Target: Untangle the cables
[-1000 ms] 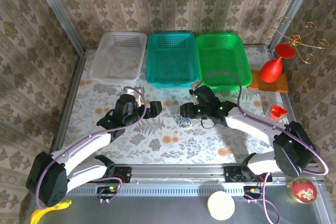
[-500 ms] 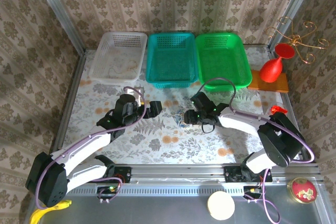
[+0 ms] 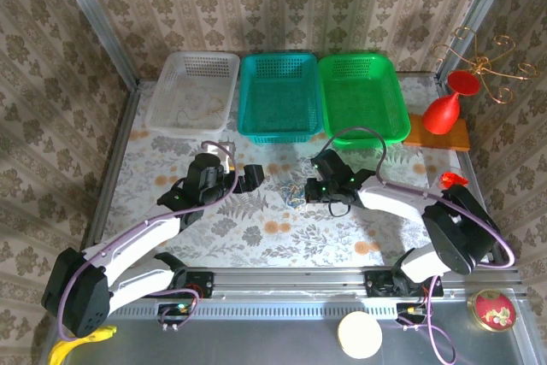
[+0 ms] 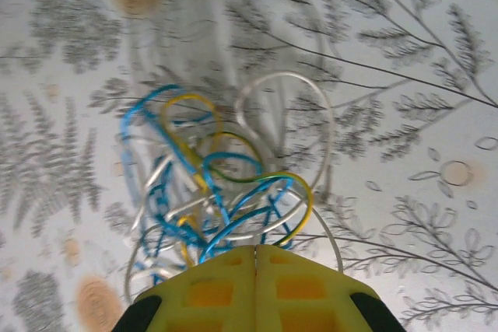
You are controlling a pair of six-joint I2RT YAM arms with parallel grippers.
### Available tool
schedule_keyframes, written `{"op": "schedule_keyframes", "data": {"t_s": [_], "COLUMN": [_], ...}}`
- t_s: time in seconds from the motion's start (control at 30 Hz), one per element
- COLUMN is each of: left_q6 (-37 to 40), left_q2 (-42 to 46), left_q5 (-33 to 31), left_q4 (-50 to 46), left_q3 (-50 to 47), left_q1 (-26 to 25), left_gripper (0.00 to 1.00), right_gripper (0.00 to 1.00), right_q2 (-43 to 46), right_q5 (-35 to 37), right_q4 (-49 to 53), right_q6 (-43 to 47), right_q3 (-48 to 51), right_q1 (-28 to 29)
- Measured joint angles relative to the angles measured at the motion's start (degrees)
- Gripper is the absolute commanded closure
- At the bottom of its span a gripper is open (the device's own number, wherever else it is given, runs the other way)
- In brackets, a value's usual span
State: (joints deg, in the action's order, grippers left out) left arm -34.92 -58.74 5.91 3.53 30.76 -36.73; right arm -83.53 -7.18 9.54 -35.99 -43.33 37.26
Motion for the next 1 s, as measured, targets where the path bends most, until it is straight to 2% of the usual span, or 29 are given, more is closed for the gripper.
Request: {"op": "schedule_keyframes", "data": {"t_s": [0.37,0.77,1.0], "left_q6": [0.4,0.4,1.7], "left_q2": [0.0,-0.4,-3.1], "left_q5": [4.1,7.7,10.5], "left_q4": [3.6,7.4,10.7], "left_q3": [-2.2,-4.9,-4.9], "left_q1": [0.0,0.0,-1.3], "left_gripper": [0.00,0.00,0.07], "right_gripper": [1.00,1.00,1.00], "right_q2": [5.2,3.0,-0.2], "right_q5": [-13.0,-14.3,-14.3], "right_q4": [-6.8,-10.6,-10.7], "right_q6": [1.2,0.6,0.6], "right_q3": [-7.6,-8.0,-8.0], "right_q1": [0.5,0.5,0.5]}}
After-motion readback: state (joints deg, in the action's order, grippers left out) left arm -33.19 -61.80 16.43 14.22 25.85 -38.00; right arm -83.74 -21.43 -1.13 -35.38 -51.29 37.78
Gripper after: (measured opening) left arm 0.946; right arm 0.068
